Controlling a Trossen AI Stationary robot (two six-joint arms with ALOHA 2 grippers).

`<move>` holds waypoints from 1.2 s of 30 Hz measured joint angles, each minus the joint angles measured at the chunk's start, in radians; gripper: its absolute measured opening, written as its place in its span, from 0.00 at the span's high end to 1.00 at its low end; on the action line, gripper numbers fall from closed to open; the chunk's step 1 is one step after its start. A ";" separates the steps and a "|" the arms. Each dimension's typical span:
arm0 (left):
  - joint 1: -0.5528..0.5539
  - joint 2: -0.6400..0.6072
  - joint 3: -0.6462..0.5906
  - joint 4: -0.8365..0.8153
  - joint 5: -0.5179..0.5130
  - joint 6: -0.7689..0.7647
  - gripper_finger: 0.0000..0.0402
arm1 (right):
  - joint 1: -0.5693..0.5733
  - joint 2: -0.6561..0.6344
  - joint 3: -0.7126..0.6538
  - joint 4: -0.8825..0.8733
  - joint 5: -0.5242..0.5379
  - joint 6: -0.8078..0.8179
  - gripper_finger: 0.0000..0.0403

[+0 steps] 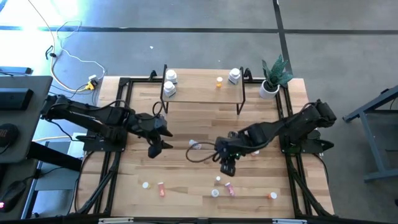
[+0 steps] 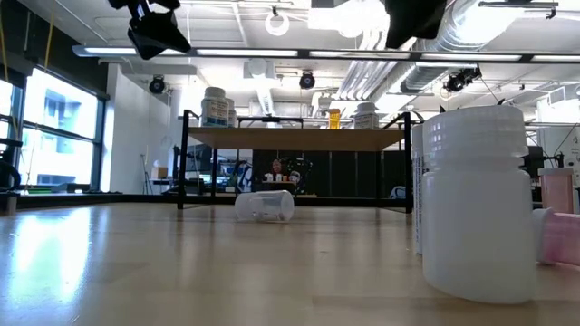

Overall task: Pick and place medicine bottles onto shelf by color
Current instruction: Put the thin white pill bottle on the shelf

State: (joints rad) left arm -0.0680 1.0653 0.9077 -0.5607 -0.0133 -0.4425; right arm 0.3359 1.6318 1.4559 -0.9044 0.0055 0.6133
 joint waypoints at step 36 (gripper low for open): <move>-0.196 0.000 0.000 -0.004 -0.181 -0.212 0.35 | 0.157 0.278 0.000 0.134 0.016 -0.301 0.53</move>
State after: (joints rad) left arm -0.2638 1.0657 0.9077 -0.5643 -0.1944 -0.6544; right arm 0.4931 1.9097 1.4563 -0.7701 0.0212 0.3126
